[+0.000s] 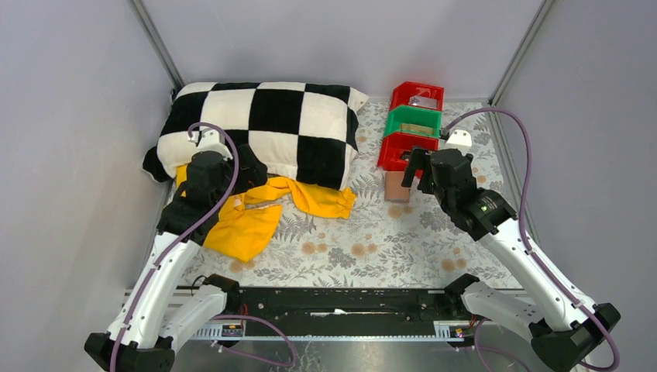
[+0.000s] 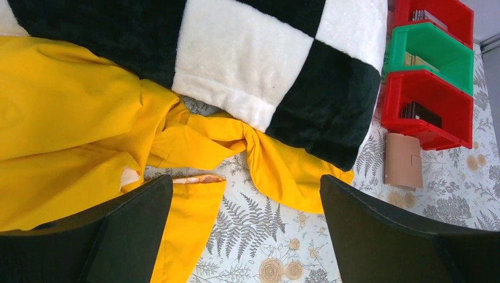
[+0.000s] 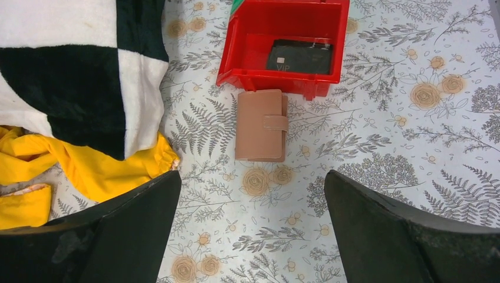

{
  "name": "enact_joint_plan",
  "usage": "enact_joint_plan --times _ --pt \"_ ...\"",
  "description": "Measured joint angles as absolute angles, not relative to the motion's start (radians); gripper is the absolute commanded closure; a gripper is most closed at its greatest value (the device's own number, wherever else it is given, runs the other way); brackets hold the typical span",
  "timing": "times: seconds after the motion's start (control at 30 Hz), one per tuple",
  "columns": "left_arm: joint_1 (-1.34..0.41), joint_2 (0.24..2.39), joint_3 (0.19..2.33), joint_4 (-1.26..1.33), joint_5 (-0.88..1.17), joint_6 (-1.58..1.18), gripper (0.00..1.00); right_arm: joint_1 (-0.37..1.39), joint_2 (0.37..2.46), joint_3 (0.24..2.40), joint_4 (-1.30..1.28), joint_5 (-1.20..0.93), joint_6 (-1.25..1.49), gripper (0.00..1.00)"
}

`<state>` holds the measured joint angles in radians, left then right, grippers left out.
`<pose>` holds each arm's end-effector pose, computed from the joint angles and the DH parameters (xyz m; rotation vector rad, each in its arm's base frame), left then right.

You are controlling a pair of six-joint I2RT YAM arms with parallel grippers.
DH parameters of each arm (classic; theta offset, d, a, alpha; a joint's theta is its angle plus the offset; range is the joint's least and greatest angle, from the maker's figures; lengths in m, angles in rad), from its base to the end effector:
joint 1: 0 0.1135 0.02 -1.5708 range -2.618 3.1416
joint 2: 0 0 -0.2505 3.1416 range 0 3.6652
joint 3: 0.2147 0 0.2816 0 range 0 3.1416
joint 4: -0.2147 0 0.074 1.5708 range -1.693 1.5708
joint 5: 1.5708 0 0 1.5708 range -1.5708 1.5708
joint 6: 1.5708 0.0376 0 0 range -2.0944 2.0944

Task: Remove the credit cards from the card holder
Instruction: Move the card holder to the center of the board.

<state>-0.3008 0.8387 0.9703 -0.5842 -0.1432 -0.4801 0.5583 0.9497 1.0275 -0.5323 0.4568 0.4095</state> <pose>0.2093 -0.0593 0.3468 -0.2730 2.0176 -0.3495 0.2129 0.1134 0.3511 0.1379 1.9747 0.1659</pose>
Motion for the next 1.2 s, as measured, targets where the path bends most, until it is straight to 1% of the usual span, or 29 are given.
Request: enact_joint_plan --times 0.37,0.57,0.67,0.77,0.87,0.97,1.07,1.2 --pt "-0.301 0.831 0.964 -0.582 -0.145 -0.479 0.01 0.558 0.955 1.028 -0.55 0.433 0.407 0.0" --pt "-0.315 0.848 0.959 -0.574 -0.078 -0.461 0.01 0.558 0.955 1.004 -0.523 0.397 0.397 0.0" --pt "-0.396 0.89 0.937 -0.563 -0.075 -0.469 0.01 0.558 0.957 0.944 -0.478 0.346 0.377 0.0" --pt "-0.564 0.959 0.896 -0.559 -0.113 -0.5 0.01 0.551 0.992 0.907 -0.487 0.337 0.392 0.0" --pt "-0.722 1.007 0.874 -0.574 -0.15 -0.533 0.01 0.506 1.096 0.92 -0.502 0.316 0.401 0.0" --pt "-0.82 1.039 0.875 -0.575 -0.195 -0.56 0.01 0.447 1.265 0.949 -0.503 0.271 0.394 0.0" --pt "-0.84 1.052 0.877 -0.581 -0.234 -0.587 0.01 0.424 1.392 0.963 -0.509 0.233 0.381 0.0" --pt "-0.84 1.042 0.891 -0.583 -0.287 -0.627 0.01 0.421 1.54 1.037 -0.513 0.212 0.371 0.0"
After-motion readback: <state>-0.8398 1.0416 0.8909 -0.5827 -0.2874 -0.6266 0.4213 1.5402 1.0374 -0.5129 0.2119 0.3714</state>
